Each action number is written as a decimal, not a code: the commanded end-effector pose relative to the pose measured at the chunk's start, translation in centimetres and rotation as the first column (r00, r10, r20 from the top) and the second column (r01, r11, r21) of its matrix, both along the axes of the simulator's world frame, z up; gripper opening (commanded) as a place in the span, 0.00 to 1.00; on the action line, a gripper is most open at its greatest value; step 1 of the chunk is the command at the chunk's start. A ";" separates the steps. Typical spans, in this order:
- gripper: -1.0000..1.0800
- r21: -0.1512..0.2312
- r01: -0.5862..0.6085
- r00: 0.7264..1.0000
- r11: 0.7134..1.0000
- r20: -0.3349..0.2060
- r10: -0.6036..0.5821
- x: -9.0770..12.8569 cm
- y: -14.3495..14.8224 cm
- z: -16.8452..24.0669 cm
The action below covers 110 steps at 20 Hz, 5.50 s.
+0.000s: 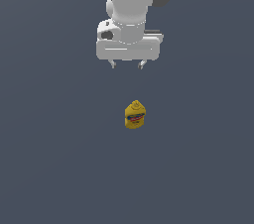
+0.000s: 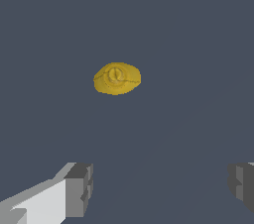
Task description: Pick up the object and move it to a goal position.
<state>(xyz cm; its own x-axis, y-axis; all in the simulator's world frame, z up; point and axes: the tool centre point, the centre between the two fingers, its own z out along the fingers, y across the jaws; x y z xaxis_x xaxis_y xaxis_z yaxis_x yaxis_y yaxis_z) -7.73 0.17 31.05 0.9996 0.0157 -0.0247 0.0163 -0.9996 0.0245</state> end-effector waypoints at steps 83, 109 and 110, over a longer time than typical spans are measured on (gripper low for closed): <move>0.96 0.025 0.987 0.161 0.161 0.023 -0.987 7.3 3.5 -8.6; 0.96 0.025 0.994 0.110 0.110 0.024 -0.994 7.5 3.6 -13.9; 0.96 0.025 0.994 0.110 0.110 0.024 -0.994 7.5 3.6 -14.0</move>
